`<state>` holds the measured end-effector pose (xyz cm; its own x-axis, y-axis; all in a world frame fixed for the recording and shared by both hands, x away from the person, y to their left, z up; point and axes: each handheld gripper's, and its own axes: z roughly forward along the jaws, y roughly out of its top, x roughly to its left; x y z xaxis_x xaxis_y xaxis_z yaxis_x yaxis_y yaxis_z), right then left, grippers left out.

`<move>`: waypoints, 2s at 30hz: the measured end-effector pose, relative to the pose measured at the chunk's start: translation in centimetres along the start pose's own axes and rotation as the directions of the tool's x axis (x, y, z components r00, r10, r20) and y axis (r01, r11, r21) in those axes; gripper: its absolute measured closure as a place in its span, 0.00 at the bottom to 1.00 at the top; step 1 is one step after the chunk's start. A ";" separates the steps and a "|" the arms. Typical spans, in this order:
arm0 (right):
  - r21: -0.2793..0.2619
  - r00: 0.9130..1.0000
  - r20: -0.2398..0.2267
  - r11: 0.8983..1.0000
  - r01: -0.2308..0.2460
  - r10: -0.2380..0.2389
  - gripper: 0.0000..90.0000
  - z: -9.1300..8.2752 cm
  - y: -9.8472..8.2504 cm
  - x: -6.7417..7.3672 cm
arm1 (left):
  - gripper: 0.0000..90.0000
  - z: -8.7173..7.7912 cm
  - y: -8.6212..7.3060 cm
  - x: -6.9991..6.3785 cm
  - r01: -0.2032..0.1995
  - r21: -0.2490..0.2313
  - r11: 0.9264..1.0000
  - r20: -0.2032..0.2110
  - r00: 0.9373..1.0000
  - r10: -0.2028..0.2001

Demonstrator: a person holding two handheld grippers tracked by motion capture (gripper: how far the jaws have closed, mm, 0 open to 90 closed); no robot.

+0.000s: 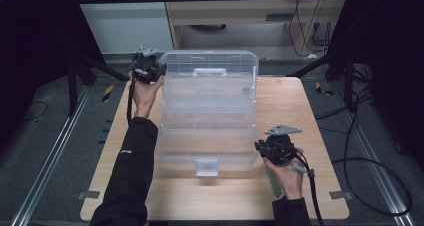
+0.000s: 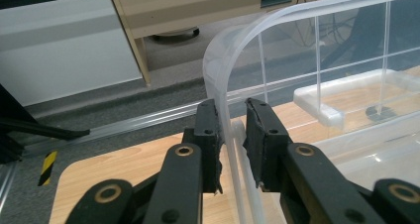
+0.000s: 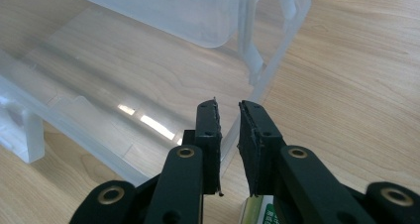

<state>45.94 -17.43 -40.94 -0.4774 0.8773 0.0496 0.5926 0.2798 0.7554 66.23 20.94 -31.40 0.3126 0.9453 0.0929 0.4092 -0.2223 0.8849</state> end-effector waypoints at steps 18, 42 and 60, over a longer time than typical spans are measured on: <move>0.020 1.000 0.004 1.000 0.004 -0.004 0.85 0.3 0.3 0.0 | 0.63 -7.4 -4.0 2.5 0.063 -0.034 0.997 0.051 0.997 -0.061; 0.016 1.000 0.012 1.000 0.006 -0.007 0.85 0.3 0.2 0.0 | 0.58 -13.0 -13.9 -2.1 -0.028 0.100 0.995 0.162 0.987 0.012; 0.006 1.000 0.026 1.000 0.002 -0.002 0.85 0.4 0.1 0.2 | 0.81 -10.6 -16.6 -4.1 -0.049 0.227 0.973 0.167 0.986 0.011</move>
<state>46.13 -17.03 -41.08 -0.4615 0.8866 0.0314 0.5960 0.2836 0.7512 49.04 23.29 -41.58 0.4562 0.8895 0.0250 0.5771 -0.3172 0.7525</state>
